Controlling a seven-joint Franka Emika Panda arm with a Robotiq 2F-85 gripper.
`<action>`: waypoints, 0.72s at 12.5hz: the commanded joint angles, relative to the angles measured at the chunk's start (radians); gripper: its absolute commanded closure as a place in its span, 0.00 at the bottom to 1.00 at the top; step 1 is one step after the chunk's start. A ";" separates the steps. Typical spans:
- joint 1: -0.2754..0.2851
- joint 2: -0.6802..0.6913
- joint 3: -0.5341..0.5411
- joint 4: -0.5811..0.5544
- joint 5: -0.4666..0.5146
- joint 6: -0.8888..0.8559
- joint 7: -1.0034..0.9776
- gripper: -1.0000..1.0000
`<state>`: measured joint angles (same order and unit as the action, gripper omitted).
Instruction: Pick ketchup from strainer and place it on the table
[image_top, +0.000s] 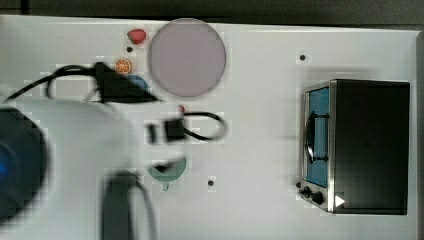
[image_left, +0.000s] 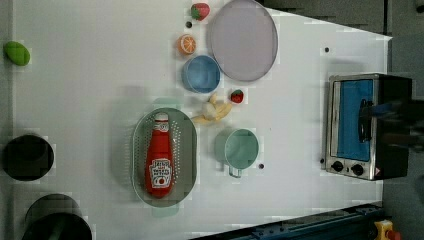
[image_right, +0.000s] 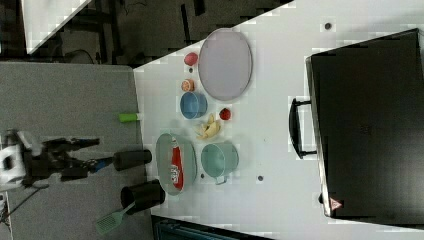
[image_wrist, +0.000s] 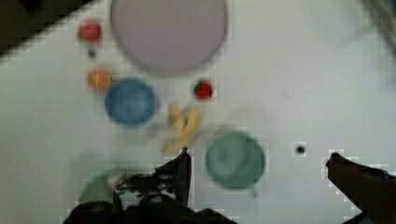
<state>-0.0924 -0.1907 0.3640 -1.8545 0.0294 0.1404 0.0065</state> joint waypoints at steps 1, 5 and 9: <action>0.035 0.080 0.129 -0.040 0.008 0.061 0.044 0.00; 0.046 0.202 0.300 -0.052 0.006 0.185 0.044 0.00; 0.060 0.316 0.390 -0.118 -0.030 0.296 0.044 0.00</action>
<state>-0.0187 0.1207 0.7646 -1.9727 -0.0075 0.4138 0.0140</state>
